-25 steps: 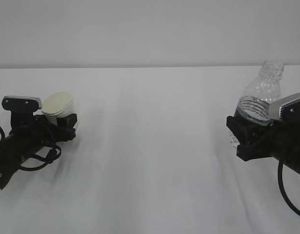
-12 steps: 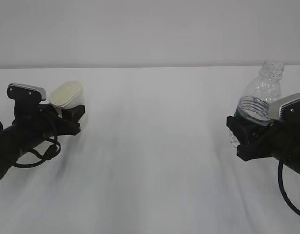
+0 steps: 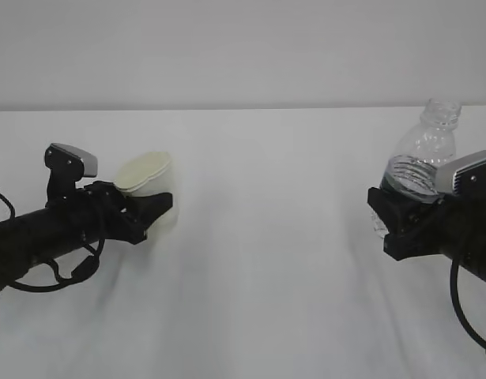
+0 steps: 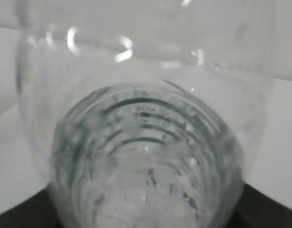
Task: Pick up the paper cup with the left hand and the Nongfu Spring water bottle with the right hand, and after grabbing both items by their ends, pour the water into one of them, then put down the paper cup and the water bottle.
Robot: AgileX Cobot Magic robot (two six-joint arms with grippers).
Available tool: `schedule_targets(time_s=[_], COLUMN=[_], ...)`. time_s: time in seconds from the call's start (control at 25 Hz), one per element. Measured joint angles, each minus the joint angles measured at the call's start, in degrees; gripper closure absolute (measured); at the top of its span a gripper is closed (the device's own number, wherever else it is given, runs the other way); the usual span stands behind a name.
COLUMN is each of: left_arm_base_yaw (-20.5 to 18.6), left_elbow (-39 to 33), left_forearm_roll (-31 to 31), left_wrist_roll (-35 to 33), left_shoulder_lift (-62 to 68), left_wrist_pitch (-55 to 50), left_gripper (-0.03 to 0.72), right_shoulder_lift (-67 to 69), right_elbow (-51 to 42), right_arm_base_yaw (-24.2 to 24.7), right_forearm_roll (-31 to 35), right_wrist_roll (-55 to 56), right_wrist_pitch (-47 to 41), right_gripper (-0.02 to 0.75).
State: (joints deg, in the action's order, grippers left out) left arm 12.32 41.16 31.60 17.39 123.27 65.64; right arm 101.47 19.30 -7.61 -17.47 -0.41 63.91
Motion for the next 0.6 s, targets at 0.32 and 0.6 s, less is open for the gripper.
schedule_targets(time_s=[0.32, 0.6], left_arm_base_yaw=[1.0, 6.8], left_elbow=[0.0, 0.0], left_forearm_roll=[9.1, 10.4], left_wrist_roll=[6.1, 6.5], left_shoulder_lift=[0.0, 0.0], left_wrist_pitch=[0.0, 0.0], left_gripper=[0.276, 0.276], right_shoulder_lift=[0.0, 0.0], right_elbow=[0.0, -0.4], right_arm_base_yaw=[0.0, 0.0], right_forearm_roll=[0.4, 0.5], right_wrist_roll=[-0.1, -0.2], right_wrist_pitch=[0.0, 0.0], right_gripper=[0.309, 0.309])
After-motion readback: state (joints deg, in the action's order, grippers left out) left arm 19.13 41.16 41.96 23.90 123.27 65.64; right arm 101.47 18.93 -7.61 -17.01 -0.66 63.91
